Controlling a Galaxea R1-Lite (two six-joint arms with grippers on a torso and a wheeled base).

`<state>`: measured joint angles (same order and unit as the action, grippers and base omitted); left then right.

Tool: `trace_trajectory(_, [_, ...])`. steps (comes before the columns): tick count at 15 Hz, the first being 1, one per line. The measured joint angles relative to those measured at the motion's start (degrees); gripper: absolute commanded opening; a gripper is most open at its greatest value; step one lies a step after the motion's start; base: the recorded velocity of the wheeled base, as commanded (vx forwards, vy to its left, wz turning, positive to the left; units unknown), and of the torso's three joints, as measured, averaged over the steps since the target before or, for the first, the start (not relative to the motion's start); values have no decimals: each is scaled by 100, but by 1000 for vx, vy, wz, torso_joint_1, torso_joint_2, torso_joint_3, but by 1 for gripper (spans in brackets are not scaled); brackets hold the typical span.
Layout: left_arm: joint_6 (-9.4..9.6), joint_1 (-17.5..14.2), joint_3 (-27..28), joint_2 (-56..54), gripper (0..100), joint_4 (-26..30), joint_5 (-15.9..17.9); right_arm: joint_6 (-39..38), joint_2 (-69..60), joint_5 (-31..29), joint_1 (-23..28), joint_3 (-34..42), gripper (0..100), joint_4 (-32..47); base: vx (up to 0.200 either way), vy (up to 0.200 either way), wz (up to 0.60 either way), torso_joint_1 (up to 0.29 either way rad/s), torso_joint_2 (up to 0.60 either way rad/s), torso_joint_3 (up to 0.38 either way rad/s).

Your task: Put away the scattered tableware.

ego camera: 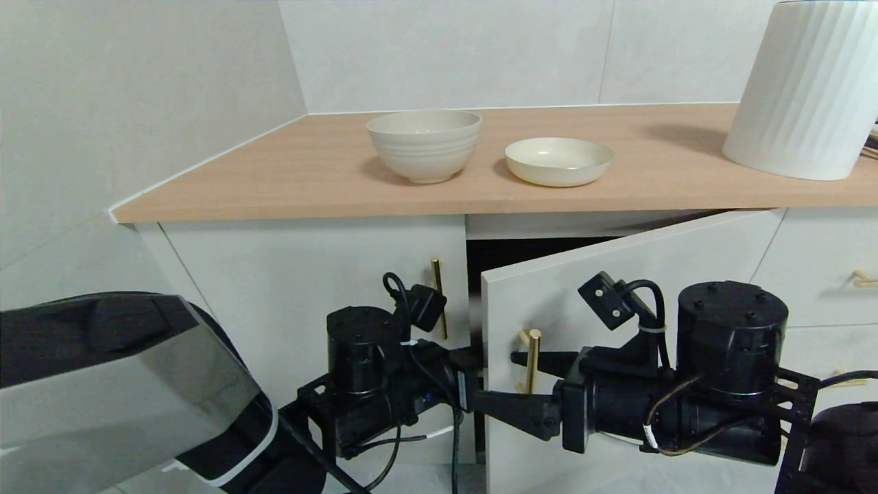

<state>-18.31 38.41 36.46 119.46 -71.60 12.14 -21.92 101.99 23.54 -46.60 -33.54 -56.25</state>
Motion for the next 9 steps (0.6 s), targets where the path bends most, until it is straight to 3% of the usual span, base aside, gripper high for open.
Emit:
trace_trajectory(3, [-2,78,151,238,0,-430,-33,41,-23,-66,-11,63,100,-7,0,0,0,0,0,0])
trace_trajectory(9, [-2,87,226,422,0,-490,57,512,-171,-329,171,433,100,148,0,0,0,0,0,0])
